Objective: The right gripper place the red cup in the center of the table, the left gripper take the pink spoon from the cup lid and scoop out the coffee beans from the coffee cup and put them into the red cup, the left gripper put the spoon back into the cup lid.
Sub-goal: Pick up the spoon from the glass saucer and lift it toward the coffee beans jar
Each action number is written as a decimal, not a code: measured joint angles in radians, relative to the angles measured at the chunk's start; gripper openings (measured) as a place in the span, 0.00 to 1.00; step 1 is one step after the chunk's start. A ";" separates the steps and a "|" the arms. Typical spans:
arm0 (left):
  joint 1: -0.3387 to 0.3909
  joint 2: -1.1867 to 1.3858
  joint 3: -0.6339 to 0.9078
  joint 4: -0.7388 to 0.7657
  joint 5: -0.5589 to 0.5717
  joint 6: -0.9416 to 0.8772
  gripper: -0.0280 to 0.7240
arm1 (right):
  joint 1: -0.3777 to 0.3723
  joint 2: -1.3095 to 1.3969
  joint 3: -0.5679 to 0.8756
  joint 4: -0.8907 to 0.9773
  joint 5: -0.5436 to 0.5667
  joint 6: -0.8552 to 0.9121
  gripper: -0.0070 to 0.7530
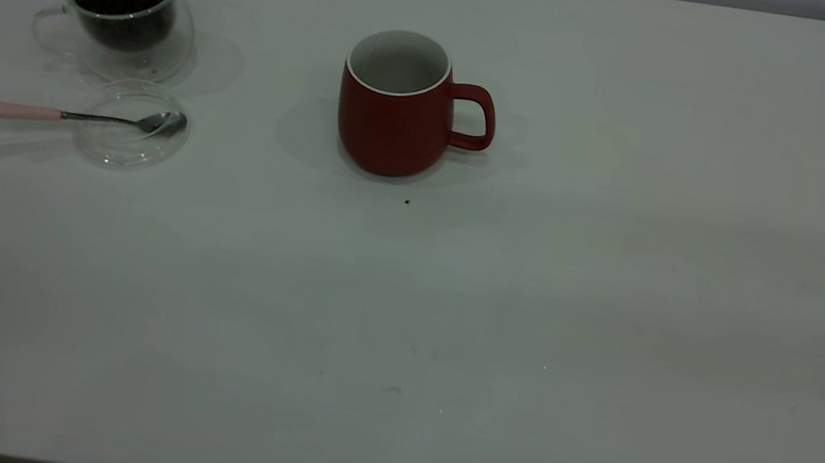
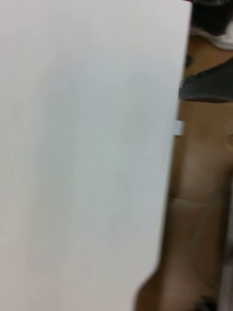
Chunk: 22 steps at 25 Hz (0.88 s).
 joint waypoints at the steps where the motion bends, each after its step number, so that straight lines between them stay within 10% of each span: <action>1: 0.000 0.000 0.000 0.000 0.000 0.000 0.72 | -0.015 -0.047 0.000 -0.001 0.000 0.001 0.57; 22: 0.000 0.000 0.000 0.000 0.000 -0.003 0.72 | -0.056 -0.287 0.000 -0.002 0.009 0.002 0.56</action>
